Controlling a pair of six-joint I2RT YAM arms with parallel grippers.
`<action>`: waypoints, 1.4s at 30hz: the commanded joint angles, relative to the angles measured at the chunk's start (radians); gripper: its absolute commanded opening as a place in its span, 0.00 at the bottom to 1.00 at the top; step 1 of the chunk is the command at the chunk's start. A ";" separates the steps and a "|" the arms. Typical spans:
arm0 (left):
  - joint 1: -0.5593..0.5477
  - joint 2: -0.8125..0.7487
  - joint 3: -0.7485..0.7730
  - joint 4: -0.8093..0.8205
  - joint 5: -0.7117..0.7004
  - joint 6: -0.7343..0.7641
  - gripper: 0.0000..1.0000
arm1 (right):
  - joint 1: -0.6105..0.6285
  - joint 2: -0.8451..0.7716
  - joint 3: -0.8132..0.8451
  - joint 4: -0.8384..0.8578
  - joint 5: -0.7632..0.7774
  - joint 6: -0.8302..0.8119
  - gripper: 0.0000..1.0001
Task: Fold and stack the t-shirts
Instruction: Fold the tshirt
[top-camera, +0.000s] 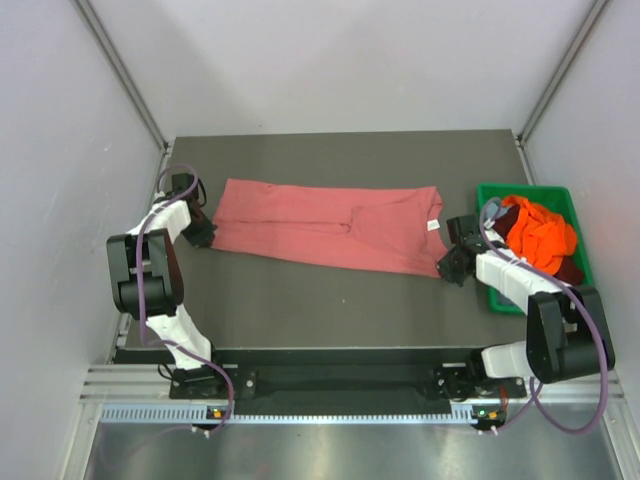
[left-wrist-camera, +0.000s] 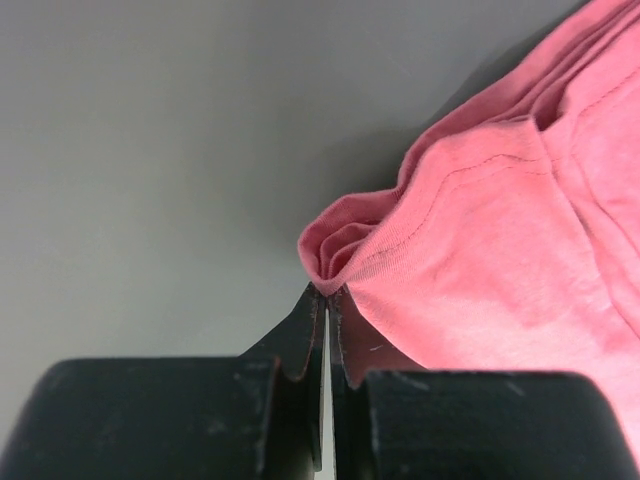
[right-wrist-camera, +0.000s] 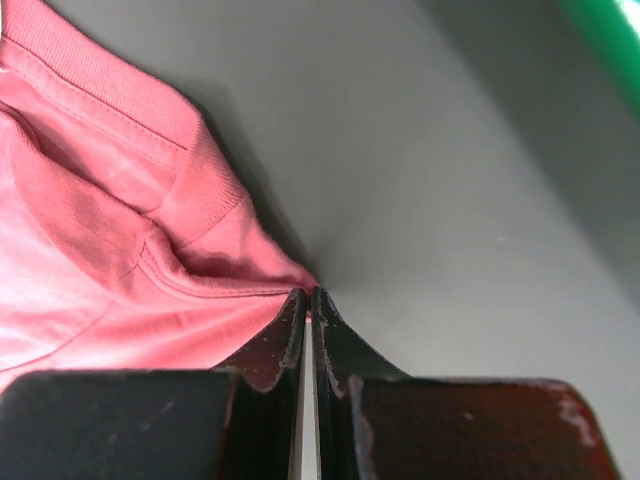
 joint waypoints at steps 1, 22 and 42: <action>0.003 0.011 0.031 -0.023 -0.065 0.020 0.00 | 0.005 -0.041 -0.003 -0.050 0.117 -0.071 0.00; 0.003 0.008 0.188 -0.057 0.255 0.050 0.44 | 0.051 0.033 0.334 -0.137 0.002 -0.184 0.39; 0.008 0.028 0.083 0.029 0.087 -0.002 0.47 | 0.316 0.708 1.046 -0.143 0.003 -0.091 0.43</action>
